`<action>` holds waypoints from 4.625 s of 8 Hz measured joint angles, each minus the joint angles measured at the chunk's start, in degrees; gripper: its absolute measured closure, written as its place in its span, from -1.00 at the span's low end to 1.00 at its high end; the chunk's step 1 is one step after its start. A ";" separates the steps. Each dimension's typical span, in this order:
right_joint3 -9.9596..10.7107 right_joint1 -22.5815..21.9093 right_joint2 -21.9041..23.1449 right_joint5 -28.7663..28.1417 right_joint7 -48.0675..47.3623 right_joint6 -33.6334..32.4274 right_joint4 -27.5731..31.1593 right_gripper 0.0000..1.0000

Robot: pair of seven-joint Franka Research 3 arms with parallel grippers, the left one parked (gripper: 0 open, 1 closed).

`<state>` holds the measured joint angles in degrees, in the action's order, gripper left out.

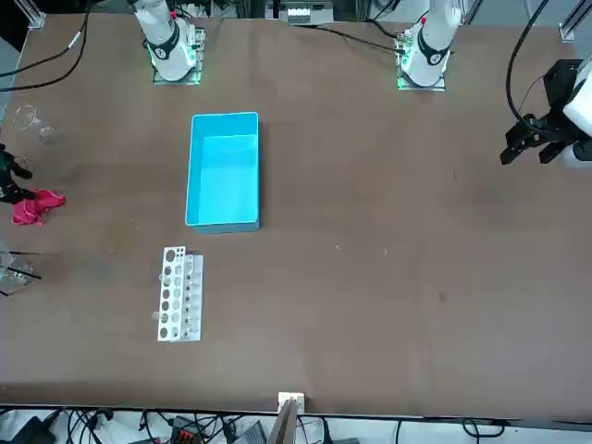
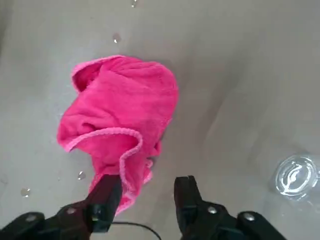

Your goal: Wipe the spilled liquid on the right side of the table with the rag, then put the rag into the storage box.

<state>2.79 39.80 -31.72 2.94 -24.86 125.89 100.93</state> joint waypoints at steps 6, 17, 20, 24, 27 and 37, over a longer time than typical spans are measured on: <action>-0.74 -0.11 -0.38 -0.44 0.00 2.37 0.06 -0.06; -7.81 -0.60 4.63 -0.96 1.26 -16.14 -7.80 0.97; -13.93 -7.29 2.31 -4.72 -3.74 -15.05 -6.27 0.97; -14.67 -25.74 -0.22 -11.20 -18.40 -4.47 -1.47 0.97; -17.22 -31.28 1.21 -17.27 -24.56 -4.92 -1.88 0.97; -18.88 -28.43 7.49 -23.45 -20.39 -38.73 -6.40 0.97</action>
<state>-16.10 11.37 -24.23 -20.51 -45.25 87.16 94.53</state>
